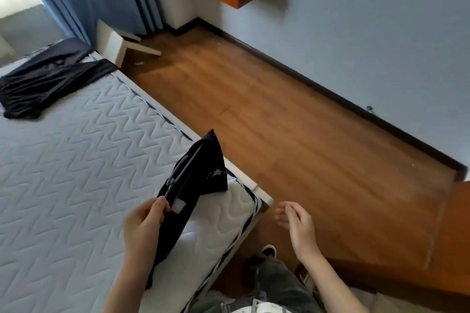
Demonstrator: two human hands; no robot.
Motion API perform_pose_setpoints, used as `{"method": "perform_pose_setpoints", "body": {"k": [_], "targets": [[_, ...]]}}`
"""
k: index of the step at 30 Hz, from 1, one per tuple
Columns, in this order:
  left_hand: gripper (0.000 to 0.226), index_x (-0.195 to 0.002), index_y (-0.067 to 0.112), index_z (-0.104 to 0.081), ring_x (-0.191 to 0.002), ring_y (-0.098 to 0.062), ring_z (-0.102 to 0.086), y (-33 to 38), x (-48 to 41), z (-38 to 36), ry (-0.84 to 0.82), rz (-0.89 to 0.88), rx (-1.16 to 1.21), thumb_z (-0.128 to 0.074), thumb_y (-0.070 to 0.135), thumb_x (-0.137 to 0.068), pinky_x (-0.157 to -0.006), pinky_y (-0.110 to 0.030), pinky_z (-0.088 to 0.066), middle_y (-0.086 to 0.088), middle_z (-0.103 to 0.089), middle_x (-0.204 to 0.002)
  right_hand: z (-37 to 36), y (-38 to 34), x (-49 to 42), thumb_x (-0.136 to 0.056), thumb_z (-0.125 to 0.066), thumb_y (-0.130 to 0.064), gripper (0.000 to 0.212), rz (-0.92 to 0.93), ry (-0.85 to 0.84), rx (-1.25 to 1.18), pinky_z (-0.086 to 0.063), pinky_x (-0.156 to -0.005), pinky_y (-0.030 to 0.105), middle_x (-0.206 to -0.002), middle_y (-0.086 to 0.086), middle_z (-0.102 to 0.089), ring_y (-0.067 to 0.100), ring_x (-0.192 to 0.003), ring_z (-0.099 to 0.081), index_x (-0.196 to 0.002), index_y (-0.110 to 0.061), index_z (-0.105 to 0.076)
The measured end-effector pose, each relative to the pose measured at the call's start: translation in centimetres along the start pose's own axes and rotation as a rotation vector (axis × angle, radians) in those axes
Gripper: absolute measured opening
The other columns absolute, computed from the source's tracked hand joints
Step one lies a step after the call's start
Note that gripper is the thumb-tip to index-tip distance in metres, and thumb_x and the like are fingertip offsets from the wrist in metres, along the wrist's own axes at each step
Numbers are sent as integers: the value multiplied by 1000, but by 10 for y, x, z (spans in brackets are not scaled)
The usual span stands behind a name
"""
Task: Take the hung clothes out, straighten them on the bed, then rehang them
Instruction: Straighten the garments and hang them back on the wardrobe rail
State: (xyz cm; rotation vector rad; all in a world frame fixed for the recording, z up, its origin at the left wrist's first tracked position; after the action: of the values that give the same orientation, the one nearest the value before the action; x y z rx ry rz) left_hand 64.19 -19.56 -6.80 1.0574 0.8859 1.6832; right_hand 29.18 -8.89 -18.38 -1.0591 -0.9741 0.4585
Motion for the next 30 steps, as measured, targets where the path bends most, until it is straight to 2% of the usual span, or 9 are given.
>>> {"method": "perform_pose_setpoints", "body": {"k": [8,12,14,17,19,22,25,30], "targets": [[26,-66,13,-65,-62,-20,-39,20,-28,-82,84,177,15,-61,24,-90,-61,-32,-30,-8,-42,-61,34,-108,-142,-101,-44,-16,25,122,-153,41,-56,-75,38,-89,12,-70,25,-84,-68,-97,-11,-68],[24,-67,15,-66,-63,-21,-43,46,-56,-130,132,180,-22,-62,20,-89,-65,-33,-34,-10,-46,-62,46,-137,-222,-101,-44,-16,25,135,-220,56,-57,-75,38,-90,11,-70,28,-84,-68,-99,-10,-68],[25,-66,15,-66,-60,-20,-45,61,-77,-164,160,178,-43,-61,19,-90,-61,-30,-36,-7,-48,-59,55,-149,-269,-101,-43,-15,25,136,-245,89,-57,-75,38,-90,11,-70,27,-84,-68,-99,-10,-68],[28,-63,18,-65,-52,-13,-46,86,-124,-225,186,164,-60,-61,19,-91,-52,-19,-36,8,-51,-47,77,-172,-343,-101,-43,-13,25,139,-247,133,-57,-76,39,-90,10,-70,27,-84,-68,-99,-11,-68],[27,-65,21,-65,-55,-15,-48,110,-160,-266,186,160,-46,-60,19,-91,-57,-23,-38,11,-53,-47,98,-193,-390,-101,-43,-11,25,126,-229,151,-57,-75,39,-90,12,-70,29,-84,-68,-99,-10,-68],[28,-64,16,-62,-51,-9,-46,167,-217,-319,192,104,-20,-59,18,-92,-52,-20,-34,6,-50,-49,124,-232,-453,-101,-42,-11,25,107,-214,162,-57,-75,41,-91,15,-70,30,-84,-69,-99,-7,-67],[29,-64,11,-58,-52,-12,-42,228,-276,-363,196,42,0,-57,18,-92,-55,-29,-31,0,-43,-51,140,-273,-516,-101,-43,-11,25,108,-196,179,-57,-78,46,-90,15,-70,32,-84,-69,-100,-6,-67],[34,-61,9,-59,-52,-17,-38,288,-380,-426,220,15,46,-56,18,-94,-58,-31,-27,1,-39,-49,130,-336,-638,-101,-42,-13,25,101,-224,203,-59,-77,38,-90,14,-71,32,-85,-69,-100,-9,-67]]}}
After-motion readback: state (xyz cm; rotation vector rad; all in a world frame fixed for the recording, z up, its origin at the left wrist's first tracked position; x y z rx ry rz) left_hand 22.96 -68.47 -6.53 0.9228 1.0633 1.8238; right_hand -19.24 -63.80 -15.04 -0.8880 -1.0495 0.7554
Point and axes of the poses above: each hand's wrist, its own x-axis away from the middle knuckle, its own z-axis out of the back of the hand, y = z × x, the point moved 9 cm from there along -x, towards the middle knuckle
